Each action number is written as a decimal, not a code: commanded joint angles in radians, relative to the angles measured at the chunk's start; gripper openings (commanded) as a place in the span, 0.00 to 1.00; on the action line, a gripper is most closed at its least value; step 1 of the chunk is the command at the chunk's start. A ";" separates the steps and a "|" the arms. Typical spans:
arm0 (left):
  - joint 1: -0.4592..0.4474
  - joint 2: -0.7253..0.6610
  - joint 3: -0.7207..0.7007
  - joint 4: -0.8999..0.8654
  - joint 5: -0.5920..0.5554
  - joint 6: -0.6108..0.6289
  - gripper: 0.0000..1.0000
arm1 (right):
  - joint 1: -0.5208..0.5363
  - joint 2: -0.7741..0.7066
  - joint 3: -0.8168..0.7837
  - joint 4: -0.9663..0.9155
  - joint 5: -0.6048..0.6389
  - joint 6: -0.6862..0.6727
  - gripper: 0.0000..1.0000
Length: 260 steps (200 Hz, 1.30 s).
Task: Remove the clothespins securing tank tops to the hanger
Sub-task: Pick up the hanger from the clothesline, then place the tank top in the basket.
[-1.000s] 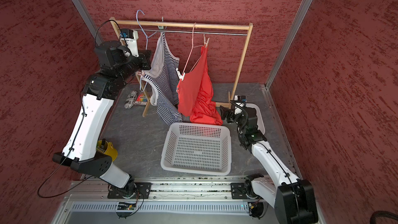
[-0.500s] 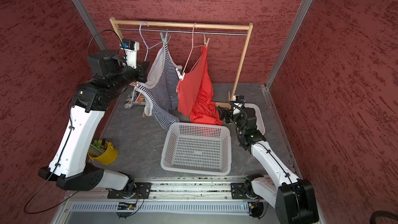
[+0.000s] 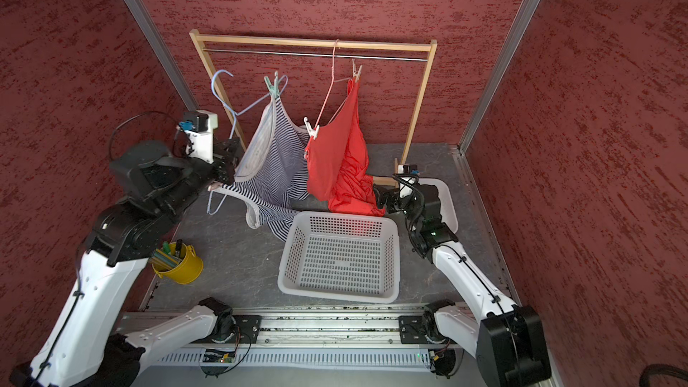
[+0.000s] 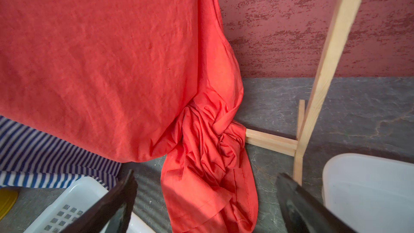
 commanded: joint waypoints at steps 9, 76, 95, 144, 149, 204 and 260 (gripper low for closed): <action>0.003 -0.053 0.020 0.116 0.040 0.006 0.00 | 0.020 0.006 0.034 0.028 -0.016 0.000 0.99; 0.001 -0.001 0.204 0.142 0.194 0.020 0.00 | 0.047 0.003 0.046 0.015 -0.002 -0.009 0.99; 0.002 -0.003 0.237 0.118 0.204 0.028 0.00 | 0.049 -0.009 0.037 0.010 0.007 -0.007 0.99; 0.002 -0.070 0.246 0.118 0.226 0.006 0.00 | 0.050 -0.018 0.037 0.001 0.014 -0.013 0.99; 0.002 -0.077 0.247 0.118 0.232 0.003 0.00 | 0.051 -0.018 0.037 0.002 0.013 -0.013 0.99; 0.003 -0.131 0.232 0.120 0.356 -0.011 0.00 | 0.056 -0.009 0.040 0.022 -0.003 -0.002 0.99; 0.003 -0.176 0.233 0.109 0.380 -0.004 0.00 | 0.058 -0.035 0.037 -0.003 0.025 -0.022 0.99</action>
